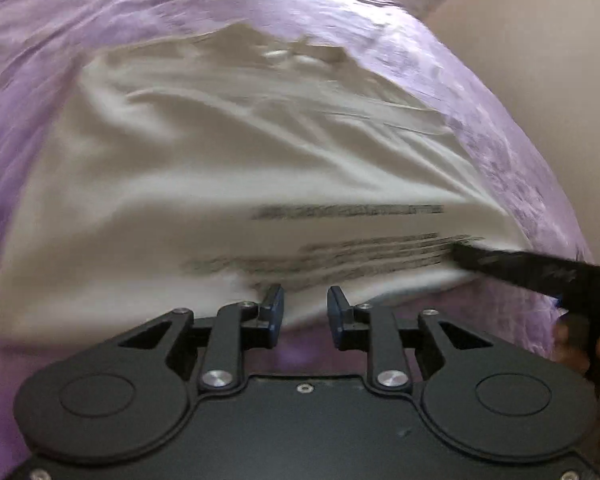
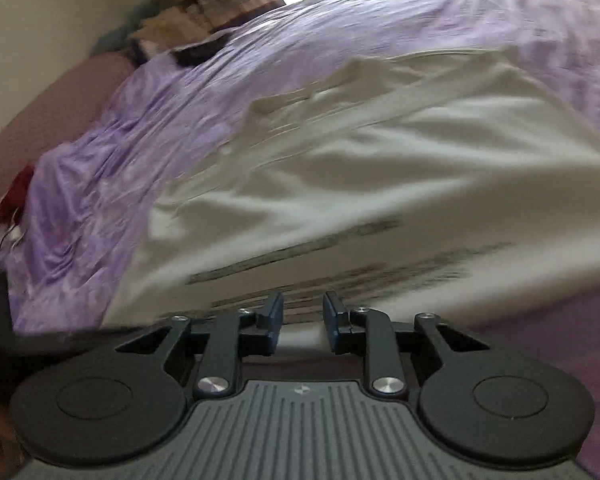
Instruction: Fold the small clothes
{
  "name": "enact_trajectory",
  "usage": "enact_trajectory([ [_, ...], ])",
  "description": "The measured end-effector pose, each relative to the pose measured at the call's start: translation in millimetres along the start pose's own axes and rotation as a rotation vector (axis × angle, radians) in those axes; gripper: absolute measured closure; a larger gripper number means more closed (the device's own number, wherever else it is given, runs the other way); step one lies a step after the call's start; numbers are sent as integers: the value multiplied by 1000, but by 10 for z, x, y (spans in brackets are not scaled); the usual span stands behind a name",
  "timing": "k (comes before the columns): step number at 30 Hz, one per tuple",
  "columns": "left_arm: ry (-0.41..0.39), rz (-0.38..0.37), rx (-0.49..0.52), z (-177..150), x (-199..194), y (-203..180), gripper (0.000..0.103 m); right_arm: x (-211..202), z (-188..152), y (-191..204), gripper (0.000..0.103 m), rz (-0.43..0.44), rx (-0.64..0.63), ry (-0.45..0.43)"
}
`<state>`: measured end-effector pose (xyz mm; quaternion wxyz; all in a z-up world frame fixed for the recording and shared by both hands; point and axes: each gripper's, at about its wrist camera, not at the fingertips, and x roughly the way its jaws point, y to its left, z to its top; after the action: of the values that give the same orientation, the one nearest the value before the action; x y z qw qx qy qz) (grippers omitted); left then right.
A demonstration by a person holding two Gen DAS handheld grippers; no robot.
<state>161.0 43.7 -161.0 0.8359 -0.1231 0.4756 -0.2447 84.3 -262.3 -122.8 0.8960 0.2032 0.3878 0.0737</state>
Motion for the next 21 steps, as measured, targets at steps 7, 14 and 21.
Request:
enact_trajectory([
  [7,6,65,-161,-261,-167,634,89,-625,-34,-1150,101,-97,183,-105],
  [14,-58,-22,-175,13,-622,411,77,-713,-61,-1126,93,-177,129,-98],
  [21,-175,-134,-106,749,-59,-97,71,-340,487,-275,80,9,-41,-191],
])
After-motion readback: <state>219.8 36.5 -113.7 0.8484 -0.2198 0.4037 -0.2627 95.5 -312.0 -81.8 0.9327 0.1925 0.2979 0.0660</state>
